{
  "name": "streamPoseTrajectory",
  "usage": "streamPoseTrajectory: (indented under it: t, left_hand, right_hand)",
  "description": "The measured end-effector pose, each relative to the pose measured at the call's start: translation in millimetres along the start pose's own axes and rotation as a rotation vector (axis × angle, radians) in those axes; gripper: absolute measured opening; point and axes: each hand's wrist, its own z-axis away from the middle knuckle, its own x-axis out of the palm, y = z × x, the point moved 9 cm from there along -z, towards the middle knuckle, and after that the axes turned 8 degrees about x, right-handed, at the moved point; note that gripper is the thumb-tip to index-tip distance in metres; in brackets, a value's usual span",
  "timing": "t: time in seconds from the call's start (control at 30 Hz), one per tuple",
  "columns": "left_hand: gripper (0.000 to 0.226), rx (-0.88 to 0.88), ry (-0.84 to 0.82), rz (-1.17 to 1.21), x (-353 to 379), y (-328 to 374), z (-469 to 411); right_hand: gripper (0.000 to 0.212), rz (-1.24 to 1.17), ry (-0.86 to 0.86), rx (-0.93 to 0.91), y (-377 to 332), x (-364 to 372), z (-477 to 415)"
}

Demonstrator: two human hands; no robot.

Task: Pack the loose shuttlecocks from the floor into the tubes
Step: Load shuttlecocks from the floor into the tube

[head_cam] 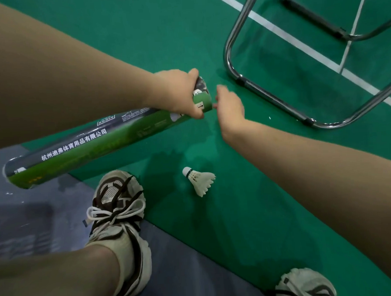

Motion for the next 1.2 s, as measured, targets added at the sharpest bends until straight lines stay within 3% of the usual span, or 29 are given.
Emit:
streamPoseTrajectory:
  t: [0.07, 0.17, 0.23, 0.33, 0.47, 0.57, 0.73, 0.83, 0.93, 1.0, 1.1, 1.2]
  left_hand:
    - [0.052, 0.012, -0.039, -0.025, 7.7, -1.2, 3.8]
    - [0.053, 0.036, -0.097, -0.07, 21.1, -2.4, 9.0]
    - [0.053, 0.052, -0.118, -0.1, 25.7, -4.2, 9.3]
    - [0.052, 0.071, -0.116, -0.121, 25.0, -3.5, 6.8]
    - [0.052, 0.071, -0.121, -0.099, 25.2, 0.9, 6.1]
    - [0.054, 0.072, -0.13, -0.077, 28.5, 3.9, 6.9]
    - [0.055, 0.066, -0.145, -0.056, 30.2, 6.6, 8.8]
    - [0.055, 0.074, -0.143, -0.059, 30.7, 8.0, 8.3]
    - [0.055, 0.085, -0.143, -0.075, 32.1, 9.8, 7.8]
    - [0.055, 0.094, -0.153, -0.076, 33.5, 11.0, 7.5]
    - [0.055, 0.1, -0.155, -0.078, 32.5, 11.8, 6.6]
    - [0.056, 0.098, -0.147, -0.069, 30.0, 11.0, 4.9]
  right_hand:
    - [0.041, 0.207, -0.036, 0.18, 47.1, 2.4, -1.4]
    - [0.07, 0.339, -0.256, 0.587, 134.4, 13.8, 23.4]
    - [0.071, 0.357, -0.39, 0.747, 171.2, 22.0, 48.9]
    - [0.059, 0.27, -0.517, 0.842, 200.7, 40.6, 71.7]
    - [0.025, 0.09, -0.505, 0.779, 202.1, 62.9, 67.3]
    - [0.017, 0.046, -0.454, 0.725, 188.5, 63.9, 57.3]
    - [0.047, -0.033, -0.425, 0.739, 172.9, 61.4, 47.8]
    - [0.075, -0.131, -0.296, 0.666, 170.3, 53.1, 32.4]
    - [0.086, -0.188, -0.23, 0.559, 165.3, 43.8, 25.8]
    - [0.071, -0.122, -0.23, 0.481, 163.3, 41.9, 25.7]
    - [0.029, 0.078, -0.195, 0.33, 158.4, 40.1, 28.0]
    - [0.014, 0.137, -0.058, 0.22, 143.8, 24.6, 20.8]
